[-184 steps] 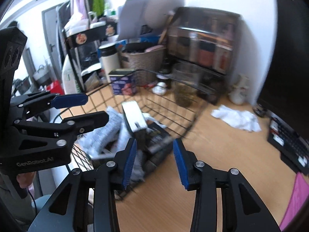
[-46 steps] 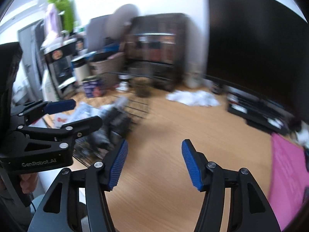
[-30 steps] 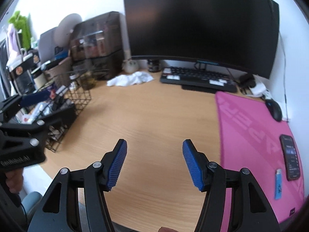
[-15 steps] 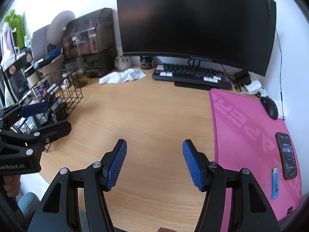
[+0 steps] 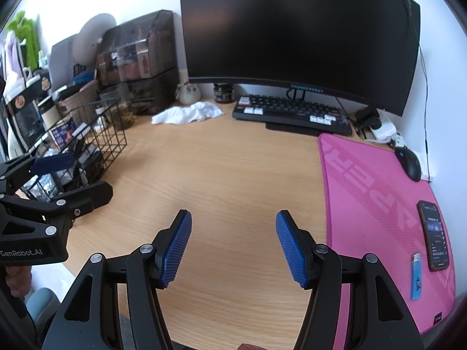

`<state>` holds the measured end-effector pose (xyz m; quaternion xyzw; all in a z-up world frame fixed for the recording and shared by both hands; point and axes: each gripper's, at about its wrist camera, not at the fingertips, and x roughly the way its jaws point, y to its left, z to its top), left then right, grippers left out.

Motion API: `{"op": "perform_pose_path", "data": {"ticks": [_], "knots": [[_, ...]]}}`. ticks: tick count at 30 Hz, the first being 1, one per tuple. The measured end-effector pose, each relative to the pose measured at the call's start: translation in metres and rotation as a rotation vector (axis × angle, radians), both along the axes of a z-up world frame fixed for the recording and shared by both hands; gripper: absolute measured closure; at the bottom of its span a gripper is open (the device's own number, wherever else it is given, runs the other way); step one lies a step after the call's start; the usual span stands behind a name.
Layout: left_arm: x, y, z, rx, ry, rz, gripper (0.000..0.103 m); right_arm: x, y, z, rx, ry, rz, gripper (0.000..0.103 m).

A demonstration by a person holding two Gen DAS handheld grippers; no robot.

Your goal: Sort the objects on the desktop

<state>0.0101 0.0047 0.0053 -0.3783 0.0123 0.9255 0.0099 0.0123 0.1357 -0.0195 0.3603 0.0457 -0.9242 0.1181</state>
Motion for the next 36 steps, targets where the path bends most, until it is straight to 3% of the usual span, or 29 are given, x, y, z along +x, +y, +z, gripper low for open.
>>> {"op": "perform_pose_path", "data": {"ticks": [36], "knots": [[-0.0013,0.0041,-0.0039,-0.002,-0.025,-0.019,0.014,0.004,-0.0083,0.001,0.007,0.0,0.018,0.043]]}}
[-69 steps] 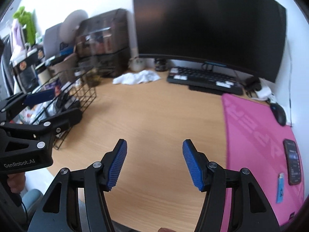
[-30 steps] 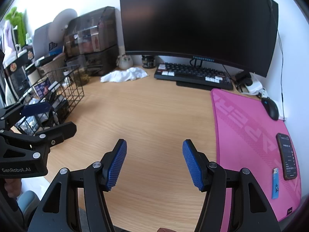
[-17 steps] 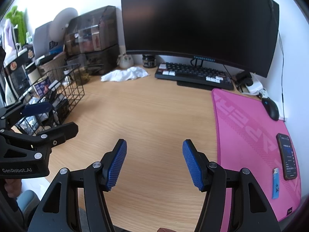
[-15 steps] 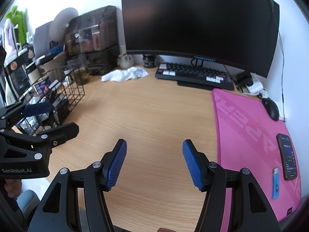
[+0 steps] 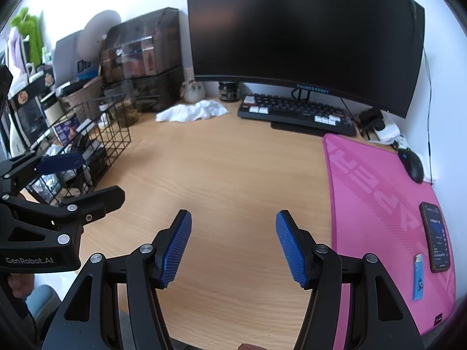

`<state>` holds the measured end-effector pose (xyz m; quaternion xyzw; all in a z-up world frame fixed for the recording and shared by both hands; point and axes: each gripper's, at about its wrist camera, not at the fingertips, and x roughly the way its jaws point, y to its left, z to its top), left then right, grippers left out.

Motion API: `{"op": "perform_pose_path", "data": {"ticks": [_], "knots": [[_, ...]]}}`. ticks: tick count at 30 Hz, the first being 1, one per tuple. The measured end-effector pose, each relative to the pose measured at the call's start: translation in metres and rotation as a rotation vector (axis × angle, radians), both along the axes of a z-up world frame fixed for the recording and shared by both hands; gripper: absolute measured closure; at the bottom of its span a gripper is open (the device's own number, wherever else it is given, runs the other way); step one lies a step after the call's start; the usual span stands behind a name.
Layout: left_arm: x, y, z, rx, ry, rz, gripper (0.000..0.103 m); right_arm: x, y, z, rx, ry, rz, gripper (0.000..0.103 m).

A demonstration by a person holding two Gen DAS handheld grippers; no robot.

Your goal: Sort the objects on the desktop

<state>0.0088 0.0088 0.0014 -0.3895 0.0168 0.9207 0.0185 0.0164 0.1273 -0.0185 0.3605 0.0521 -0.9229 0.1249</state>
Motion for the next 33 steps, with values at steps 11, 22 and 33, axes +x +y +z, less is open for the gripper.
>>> {"op": "perform_pose_path", "data": {"ticks": [11,22,33], "knots": [[-0.0007,0.0006,-0.0016,-0.002,-0.004,0.001,0.014,0.0006,-0.001,-0.0009,0.001,-0.002,0.004,0.043],[-0.0007,0.0006,-0.0028,-0.001,-0.007,-0.003,0.014,0.0004,-0.0017,-0.0015,0.005,-0.005,0.009,0.043],[-0.0015,-0.0013,-0.0058,-0.007,-0.018,0.0,0.014,0.0,-0.0053,-0.0036,0.014,-0.012,0.024,0.043]]}}
